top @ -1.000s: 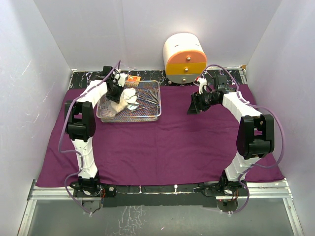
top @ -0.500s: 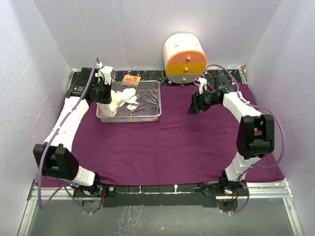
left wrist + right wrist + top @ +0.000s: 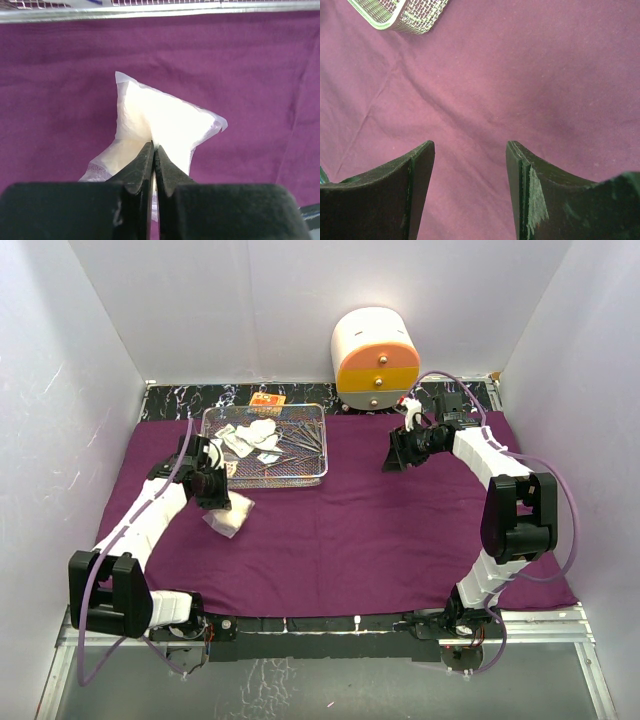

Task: Open and lay out the surgical kit
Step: Place the medical item in the surgical kit, then pick up the medical item from the container.

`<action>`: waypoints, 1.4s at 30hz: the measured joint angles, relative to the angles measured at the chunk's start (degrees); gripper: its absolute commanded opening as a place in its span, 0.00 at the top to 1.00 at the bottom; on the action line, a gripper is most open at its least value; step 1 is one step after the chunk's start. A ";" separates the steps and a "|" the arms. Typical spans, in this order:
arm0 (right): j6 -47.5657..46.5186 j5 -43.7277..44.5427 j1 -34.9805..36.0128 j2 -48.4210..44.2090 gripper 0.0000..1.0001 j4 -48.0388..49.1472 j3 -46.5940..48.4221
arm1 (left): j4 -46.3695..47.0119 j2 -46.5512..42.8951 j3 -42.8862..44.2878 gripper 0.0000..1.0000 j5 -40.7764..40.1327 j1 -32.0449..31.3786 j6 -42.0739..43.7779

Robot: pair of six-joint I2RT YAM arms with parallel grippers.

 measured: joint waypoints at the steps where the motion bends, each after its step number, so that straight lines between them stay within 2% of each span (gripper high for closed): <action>1: -0.02 0.15 0.00 0.00 0.43 0.00 0.00 | 0.83 0.04 0.00 1.00 -0.55 0.00 -1.18; 4: -0.02 0.42 -0.02 0.11 0.43 0.02 0.00 | 2.93 0.81 -0.02 0.93 -1.25 0.07 -3.76; 13: -0.02 1.49 -0.07 1.62 0.43 0.04 0.02 | 6.25 6.23 -3.52 0.89 -1.31 0.96 -9.14; 22: -0.02 1.64 -0.07 1.92 0.43 0.02 0.00 | 6.84 6.36 -5.29 0.57 0.68 3.37 -10.10; 26: -0.02 1.62 -0.07 3.06 0.43 0.02 0.00 | 6.03 5.95 -2.60 0.44 2.14 3.56 -7.26; 31: -0.02 1.55 -0.07 4.50 0.43 -0.11 0.00 | 4.44 4.42 6.19 0.38 2.69 3.56 -0.13; 38: -0.02 1.07 -0.07 4.50 0.43 -0.11 0.02 | 1.99 8.44 20.02 0.36 2.01 3.54 12.28; 42: -0.02 0.98 -0.07 4.50 0.43 -0.13 0.02 | 1.70 13.90 23.63 0.36 0.72 3.56 16.92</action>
